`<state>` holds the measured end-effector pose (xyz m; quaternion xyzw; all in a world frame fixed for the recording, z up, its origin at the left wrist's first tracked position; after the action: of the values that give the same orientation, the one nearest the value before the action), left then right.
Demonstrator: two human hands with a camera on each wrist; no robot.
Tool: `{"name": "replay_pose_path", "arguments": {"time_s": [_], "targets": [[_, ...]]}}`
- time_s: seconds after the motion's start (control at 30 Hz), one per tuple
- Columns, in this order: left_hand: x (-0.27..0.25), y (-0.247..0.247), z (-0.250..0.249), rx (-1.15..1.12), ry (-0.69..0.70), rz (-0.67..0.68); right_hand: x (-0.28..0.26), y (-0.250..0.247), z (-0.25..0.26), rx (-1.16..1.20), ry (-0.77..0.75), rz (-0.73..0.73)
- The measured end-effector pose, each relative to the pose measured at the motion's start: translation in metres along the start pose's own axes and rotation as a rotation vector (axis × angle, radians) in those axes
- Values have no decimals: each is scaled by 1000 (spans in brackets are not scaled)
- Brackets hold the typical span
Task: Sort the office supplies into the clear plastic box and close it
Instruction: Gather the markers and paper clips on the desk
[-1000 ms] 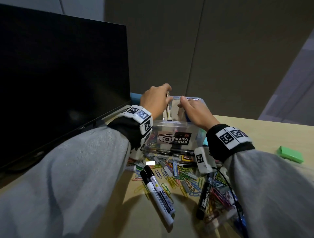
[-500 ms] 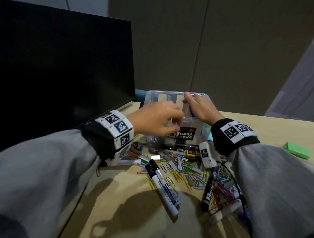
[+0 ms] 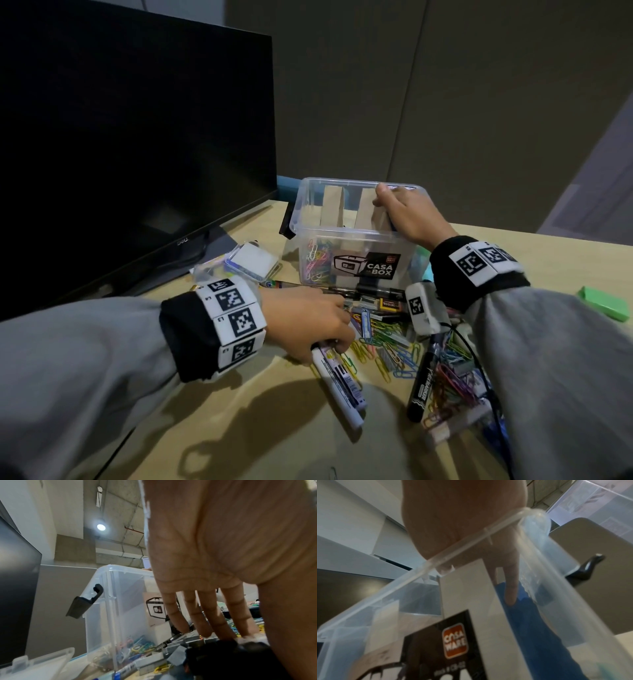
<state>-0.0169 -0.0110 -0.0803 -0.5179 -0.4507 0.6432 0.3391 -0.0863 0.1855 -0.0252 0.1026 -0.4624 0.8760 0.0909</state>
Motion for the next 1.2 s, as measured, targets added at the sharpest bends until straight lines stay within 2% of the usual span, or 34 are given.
{"name": "replay_pose_path", "arguments": {"time_s": [0.23, 0.4, 0.57, 0.67, 0.73, 0.83, 0.9, 0.93, 1.03, 1.2], "targets": [[9, 3, 1, -42, -25, 97, 1, 1, -1, -7, -15, -3], [11, 4, 5, -242, -21, 89, 1, 0, -2, -15, -18, 1], [2, -18, 17, -463, -20, -111, 4, 1, -4, 50, 3, 18], [-8, -44, 31, -627, -86, -283, 4, 0, -5, 117, 8, 1], [-15, -62, 42, -820, -149, -480, 5, 0, -7, 133, -24, -7], [-15, -79, 60, -1122, -254, -860, 5, -4, -7, 117, -76, -50], [-6, -84, 72, -1189, -342, -1044, 2, -6, -4, 164, -103, -79], [1, -85, 77, -1205, -380, -1094, 0, -7, -1, 197, -123, -80], [23, -83, 87, -1212, -435, -1122, -6, -9, -2, 312, -147, -88], [47, -79, 88, -1038, -453, -1072, -6, -8, -3, 443, -147, -165]]}}
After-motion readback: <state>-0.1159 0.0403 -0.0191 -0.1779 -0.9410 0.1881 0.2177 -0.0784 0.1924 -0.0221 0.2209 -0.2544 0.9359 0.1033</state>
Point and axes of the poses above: each hand's wrist, its own x-axis towards the middle knuckle, its own y-axis out of the palm, z = x × y, the point moved 2 cm from there along x, towards the middle knuckle, and after that the axes turned 1 degree about -x, right-handed, at the moved point
